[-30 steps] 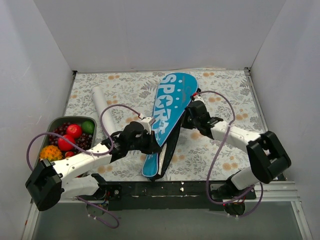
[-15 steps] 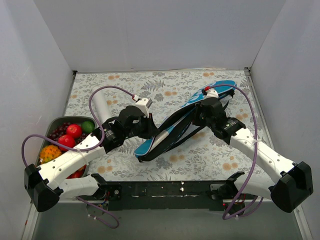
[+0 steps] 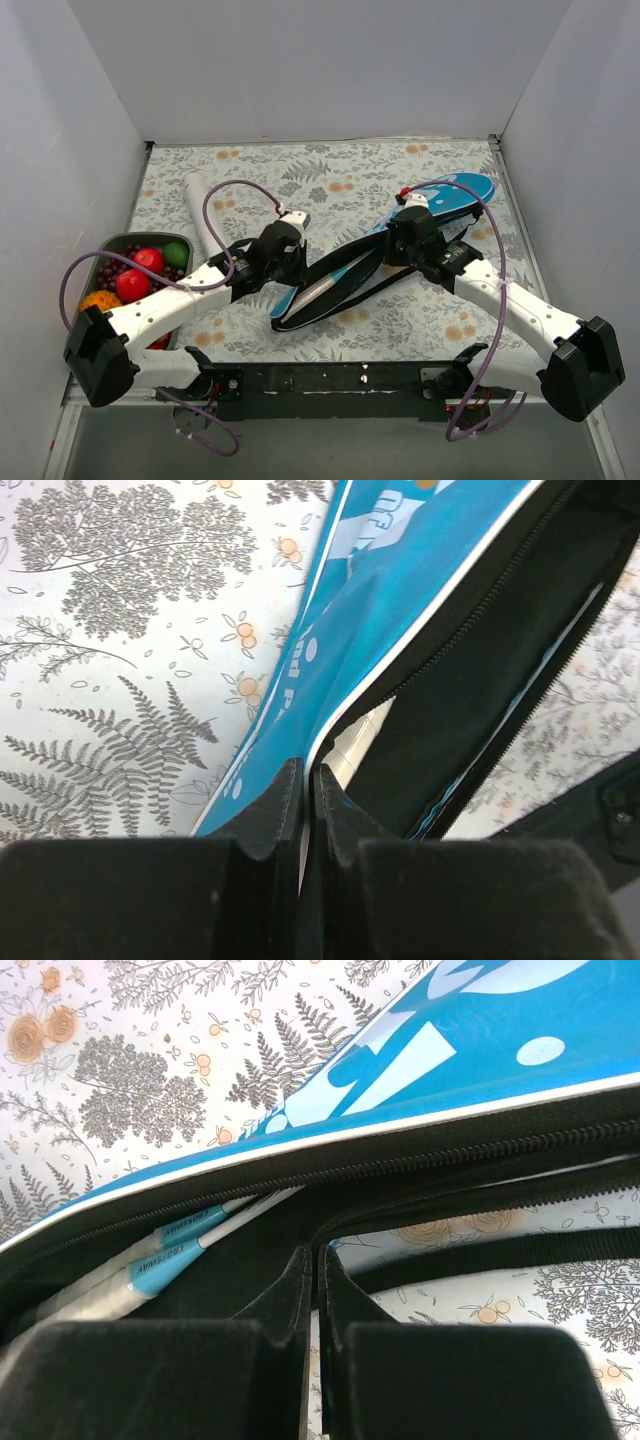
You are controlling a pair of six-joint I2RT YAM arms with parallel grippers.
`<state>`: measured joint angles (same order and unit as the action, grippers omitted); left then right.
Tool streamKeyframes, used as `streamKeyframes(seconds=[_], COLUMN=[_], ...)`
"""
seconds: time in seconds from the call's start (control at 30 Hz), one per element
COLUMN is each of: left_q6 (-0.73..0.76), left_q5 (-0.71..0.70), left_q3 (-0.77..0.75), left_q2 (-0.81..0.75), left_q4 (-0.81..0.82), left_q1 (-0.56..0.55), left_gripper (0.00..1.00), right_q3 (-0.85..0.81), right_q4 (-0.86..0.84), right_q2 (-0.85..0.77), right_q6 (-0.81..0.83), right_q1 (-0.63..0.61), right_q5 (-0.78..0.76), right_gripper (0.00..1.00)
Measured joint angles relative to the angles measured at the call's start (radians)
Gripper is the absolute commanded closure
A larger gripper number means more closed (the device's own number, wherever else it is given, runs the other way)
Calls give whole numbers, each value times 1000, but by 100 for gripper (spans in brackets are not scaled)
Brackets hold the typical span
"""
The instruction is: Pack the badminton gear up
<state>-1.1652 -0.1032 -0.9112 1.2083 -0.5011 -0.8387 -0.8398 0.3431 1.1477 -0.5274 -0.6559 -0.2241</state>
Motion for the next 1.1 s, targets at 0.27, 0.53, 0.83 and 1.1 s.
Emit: streamKeyframes(seconds=[0.27, 0.53, 0.83, 1.1], left_q6=[51, 86, 95, 112], left_q5=[-67, -85, -132, -119], left_q3=[0, 28, 76, 98], left_q2=[90, 140, 169, 108], left_q4=[36, 103, 136, 106], left_q1=[21, 47, 149, 221], left_gripper=[100, 100, 100, 48], right_q3=[3, 61, 78, 78], right_q4=[-3, 22, 162, 259], right_q2=[93, 84, -85, -151], right_q6=[-2, 2, 7, 8], right_q1=[0, -8, -13, 34], right_q5=[45, 143, 135, 84], right_gripper=[80, 55, 52, 51])
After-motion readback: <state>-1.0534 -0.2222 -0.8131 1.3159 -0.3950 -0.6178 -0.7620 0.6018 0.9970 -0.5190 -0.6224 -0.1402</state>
